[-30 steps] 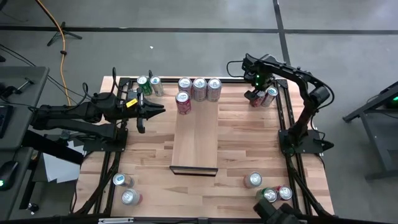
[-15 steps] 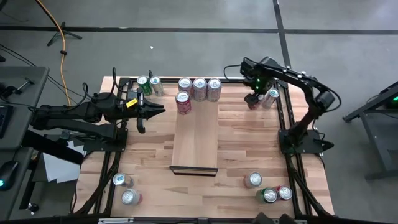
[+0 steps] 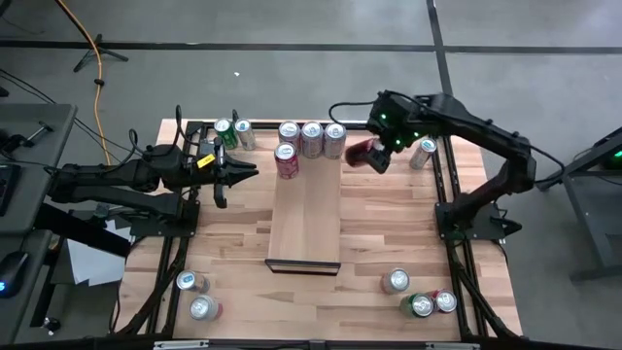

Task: Place canned beverage on shelf
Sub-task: Put the top red soda can on the shelf

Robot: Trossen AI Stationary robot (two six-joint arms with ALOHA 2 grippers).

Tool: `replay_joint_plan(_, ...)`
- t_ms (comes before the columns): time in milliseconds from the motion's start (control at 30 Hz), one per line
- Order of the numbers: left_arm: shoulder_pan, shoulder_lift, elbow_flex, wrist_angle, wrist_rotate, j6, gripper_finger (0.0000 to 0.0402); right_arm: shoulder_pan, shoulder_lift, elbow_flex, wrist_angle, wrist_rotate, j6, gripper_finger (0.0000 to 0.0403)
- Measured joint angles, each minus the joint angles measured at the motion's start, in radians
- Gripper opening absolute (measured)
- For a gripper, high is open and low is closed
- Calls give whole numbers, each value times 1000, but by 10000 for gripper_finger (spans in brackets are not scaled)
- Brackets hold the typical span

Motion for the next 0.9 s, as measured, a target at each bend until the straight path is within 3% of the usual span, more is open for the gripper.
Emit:
replay_joint_plan(200,0,0,0,0,50,-1,0,180,5,134,17,32,94,285)
replay_joint_plan(400,0,0,0,0,67,-1,19,323,7,133,110,58,207,285)
replay_joint_plan(667,-14,30,11,106,177,-57,148,426,73,113,248,60,244,285)
replay_joint_plan(900,-78,210,150,44,205,-31,261,469,100,113,336,54,156,285)
